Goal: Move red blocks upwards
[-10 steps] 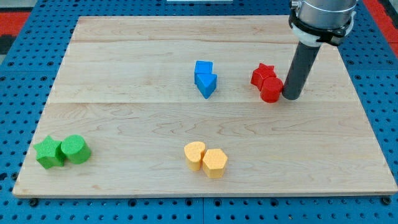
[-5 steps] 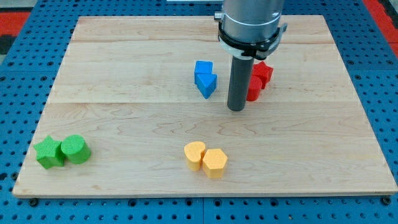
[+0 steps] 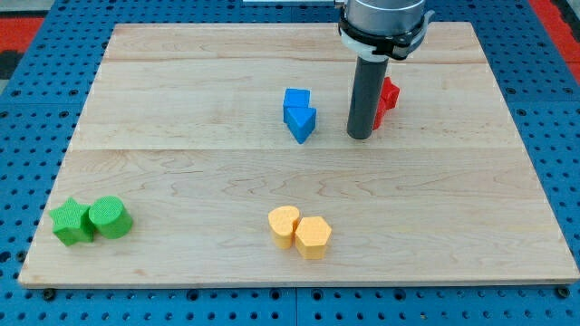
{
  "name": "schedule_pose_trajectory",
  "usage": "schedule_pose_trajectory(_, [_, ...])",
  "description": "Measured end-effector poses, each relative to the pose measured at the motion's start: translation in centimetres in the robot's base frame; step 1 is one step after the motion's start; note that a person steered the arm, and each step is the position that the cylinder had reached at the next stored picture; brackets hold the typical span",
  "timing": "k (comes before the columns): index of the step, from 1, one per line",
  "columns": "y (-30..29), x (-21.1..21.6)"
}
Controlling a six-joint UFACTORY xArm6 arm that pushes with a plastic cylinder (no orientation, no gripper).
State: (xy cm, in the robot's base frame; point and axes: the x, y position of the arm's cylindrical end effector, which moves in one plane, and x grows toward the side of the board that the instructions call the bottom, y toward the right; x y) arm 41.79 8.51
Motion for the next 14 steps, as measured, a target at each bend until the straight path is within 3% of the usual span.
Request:
schedule_pose_trajectory(4, [4.3, -2.0])
schedule_pose_trajectory(5, [-1.3, -1.2])
schedule_pose_trajectory(7, [1.6, -10.5])
schedule_pose_trajectory(8, [5.0, -11.1])
schedule_pose_trajectory(9, [5.6, -9.3])
schedule_pose_trajectory(10, [4.3, -10.0])
schedule_pose_trajectory(11, [-1.5, -10.9])
schedule_pose_trajectory(12, [-4.2, -7.8])
schedule_pose_trajectory(13, [-3.2, -4.3])
schedule_pose_trajectory(14, [-0.5, -4.1])
